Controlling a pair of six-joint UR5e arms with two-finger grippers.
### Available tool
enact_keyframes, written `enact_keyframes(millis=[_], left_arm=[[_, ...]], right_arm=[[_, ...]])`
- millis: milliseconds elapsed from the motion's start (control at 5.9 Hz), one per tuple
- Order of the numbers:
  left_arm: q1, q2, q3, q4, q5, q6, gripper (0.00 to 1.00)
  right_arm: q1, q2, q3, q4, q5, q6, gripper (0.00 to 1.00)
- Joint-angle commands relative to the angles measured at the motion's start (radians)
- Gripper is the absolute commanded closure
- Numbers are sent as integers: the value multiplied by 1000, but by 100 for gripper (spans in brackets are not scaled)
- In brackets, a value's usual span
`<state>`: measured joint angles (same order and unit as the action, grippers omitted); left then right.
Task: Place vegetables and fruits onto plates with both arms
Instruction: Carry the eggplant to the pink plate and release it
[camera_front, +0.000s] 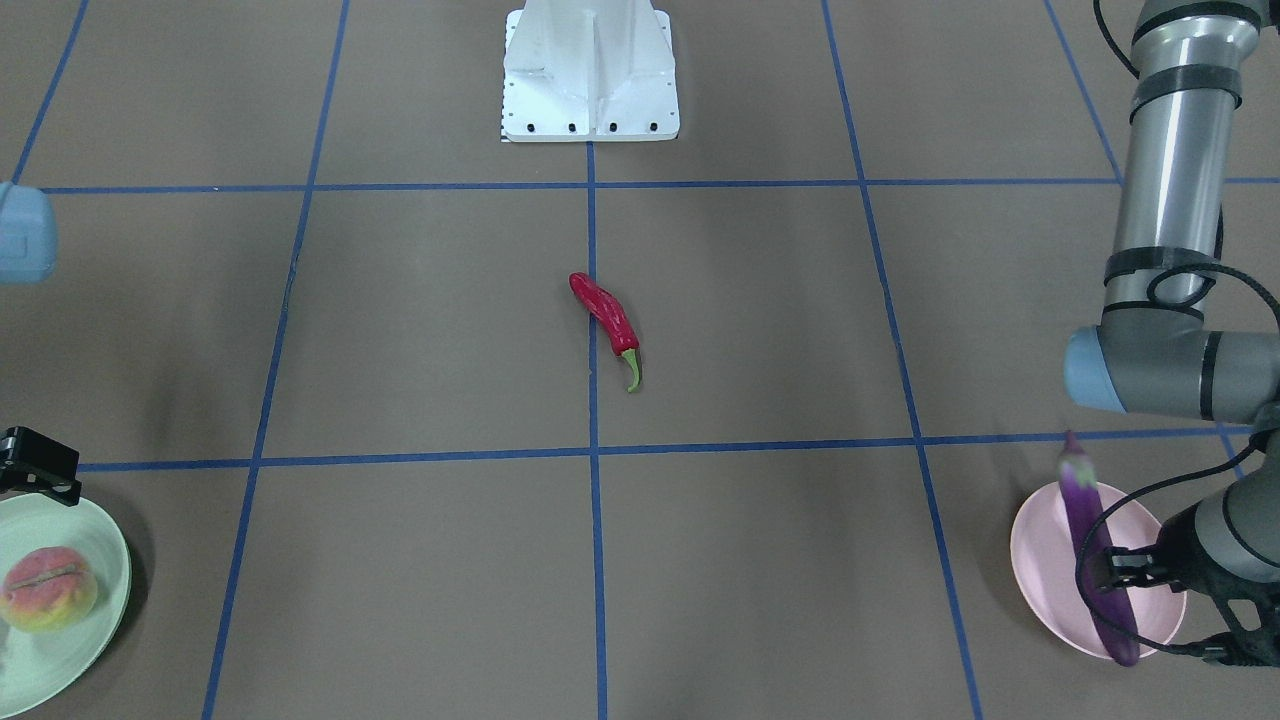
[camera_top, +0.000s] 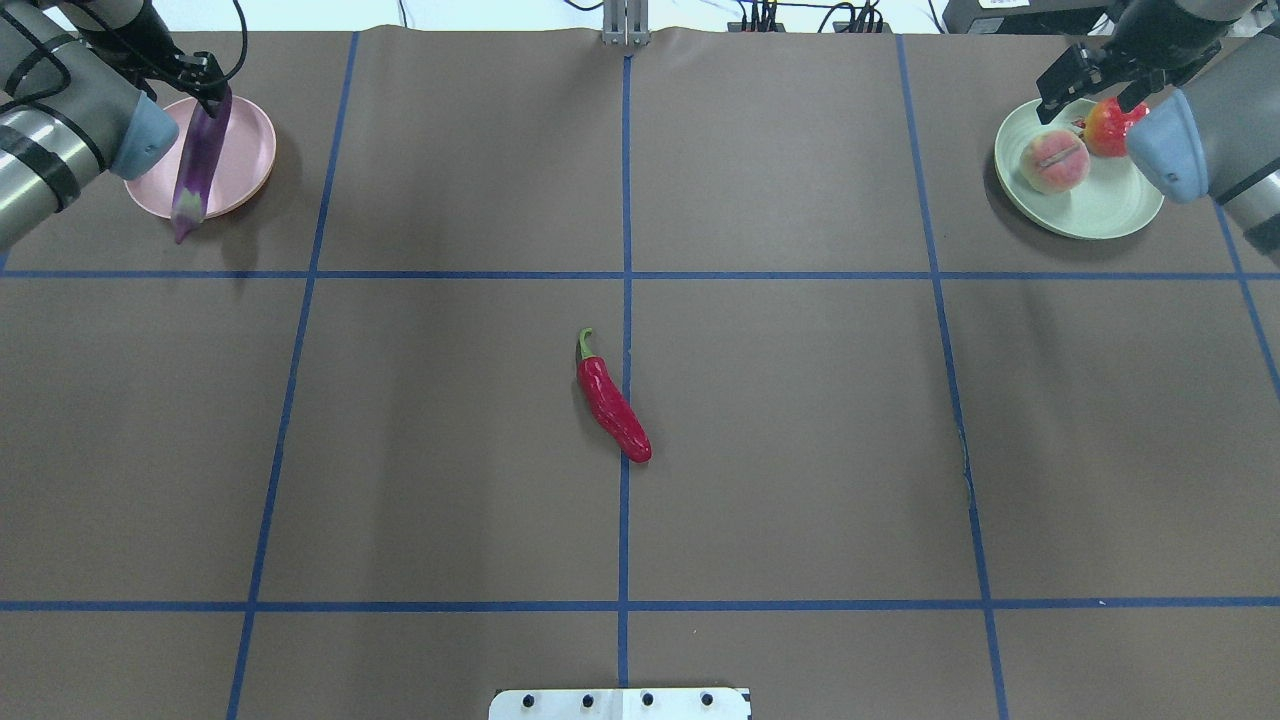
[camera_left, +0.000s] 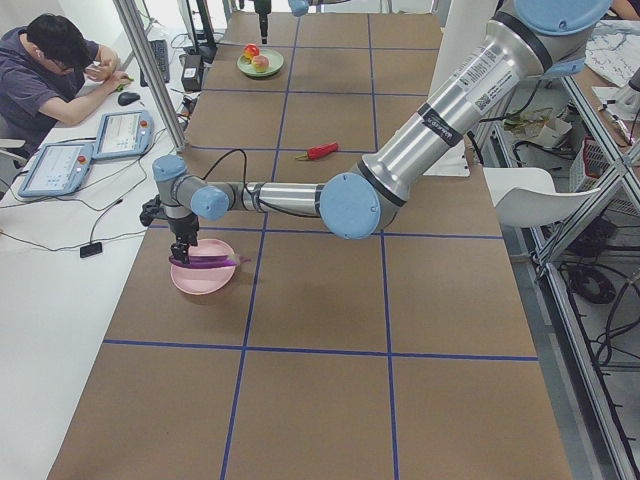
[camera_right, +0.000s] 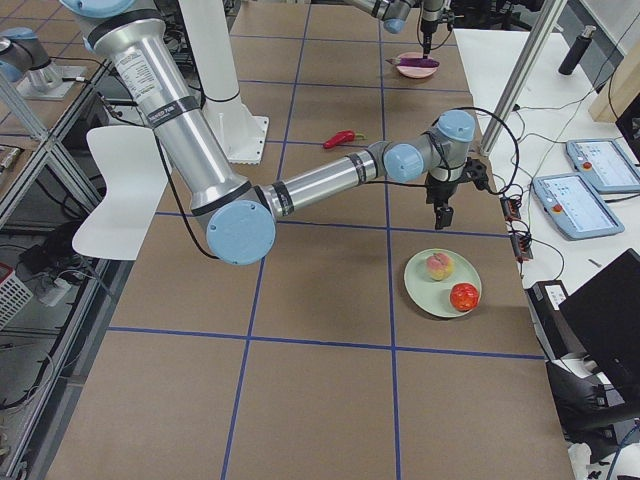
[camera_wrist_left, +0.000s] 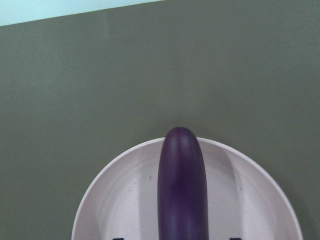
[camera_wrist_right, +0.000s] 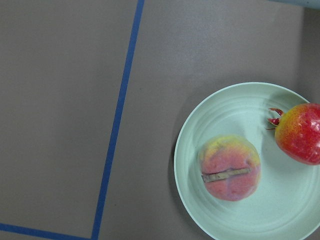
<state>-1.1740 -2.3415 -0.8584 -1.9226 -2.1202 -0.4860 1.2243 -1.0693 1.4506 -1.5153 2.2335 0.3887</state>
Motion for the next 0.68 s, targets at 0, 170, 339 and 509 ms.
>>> enact_keyframes(millis=[0, 170, 339, 509], left_arm=[[5, 7, -171, 130, -50, -70, 0], [58, 7, -251, 135, -50, -215, 0], [141, 7, -321, 134, -50, -378, 0], [251, 1, -391, 134, -46, -531, 0]], right_arm=[[1, -7, 2, 1, 2, -2, 0], [1, -12, 2, 3, 2, -5, 0], [6, -23, 4, 1, 2, -34, 0], [9, -27, 4, 1, 2, -51, 0]])
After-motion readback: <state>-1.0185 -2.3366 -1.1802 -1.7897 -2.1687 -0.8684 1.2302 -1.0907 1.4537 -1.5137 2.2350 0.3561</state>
